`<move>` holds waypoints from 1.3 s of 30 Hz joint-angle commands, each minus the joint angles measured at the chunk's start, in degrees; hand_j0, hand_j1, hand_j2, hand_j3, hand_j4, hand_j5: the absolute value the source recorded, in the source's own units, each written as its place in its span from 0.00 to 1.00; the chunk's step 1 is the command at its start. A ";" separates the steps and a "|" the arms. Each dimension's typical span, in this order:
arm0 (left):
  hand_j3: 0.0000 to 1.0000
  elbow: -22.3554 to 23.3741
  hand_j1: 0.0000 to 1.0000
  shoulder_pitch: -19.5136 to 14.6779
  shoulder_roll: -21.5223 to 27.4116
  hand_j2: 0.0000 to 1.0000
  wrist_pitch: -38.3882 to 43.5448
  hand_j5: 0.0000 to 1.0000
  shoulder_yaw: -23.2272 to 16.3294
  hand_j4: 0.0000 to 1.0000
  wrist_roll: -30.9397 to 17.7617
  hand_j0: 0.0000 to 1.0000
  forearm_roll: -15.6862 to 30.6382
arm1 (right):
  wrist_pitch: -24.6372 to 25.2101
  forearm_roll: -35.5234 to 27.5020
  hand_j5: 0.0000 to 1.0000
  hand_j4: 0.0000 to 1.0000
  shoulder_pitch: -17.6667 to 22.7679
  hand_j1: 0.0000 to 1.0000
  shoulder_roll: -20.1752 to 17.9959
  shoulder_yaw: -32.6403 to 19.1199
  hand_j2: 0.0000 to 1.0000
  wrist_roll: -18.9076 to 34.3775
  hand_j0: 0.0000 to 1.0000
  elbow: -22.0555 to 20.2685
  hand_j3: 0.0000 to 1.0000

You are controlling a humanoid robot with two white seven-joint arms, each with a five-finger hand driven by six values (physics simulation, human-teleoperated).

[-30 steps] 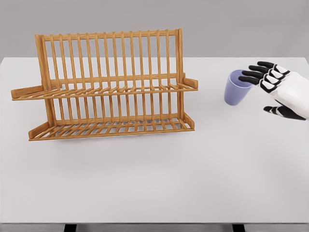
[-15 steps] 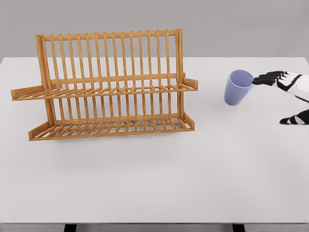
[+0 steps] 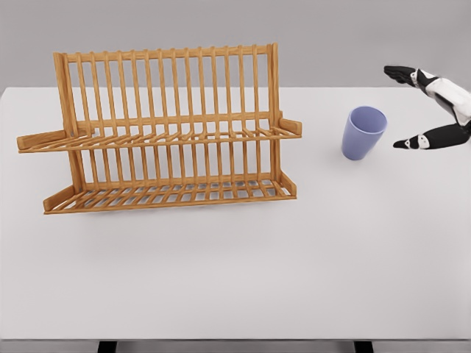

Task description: Right arm put cup on second shelf

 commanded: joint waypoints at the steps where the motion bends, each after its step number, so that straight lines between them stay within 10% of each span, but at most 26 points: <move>1: 1.00 0.00 1.00 0.00 0.00 1.00 0.00 1.00 0.01 1.00 -0.07 1.00 0.01 | 1.17 -0.72 1.00 1.00 0.00 1.00 1.02 0.74 1.00 0.06 1.00 2.42 1.00; 24: 1.00 0.00 1.00 0.00 0.00 1.00 0.00 1.00 0.01 1.00 -0.07 1.00 0.01 | 0.38 -10.74 1.00 1.00 -11.51 1.00 2.16 13.49 1.00 0.06 1.00 27.39 1.00; 39: 1.00 0.00 1.00 0.00 0.00 1.00 0.00 1.00 0.01 1.00 0.02 1.00 0.01 | 0.29 -10.74 1.00 1.00 -14.24 1.00 6.12 13.05 1.00 0.06 1.00 33.90 1.00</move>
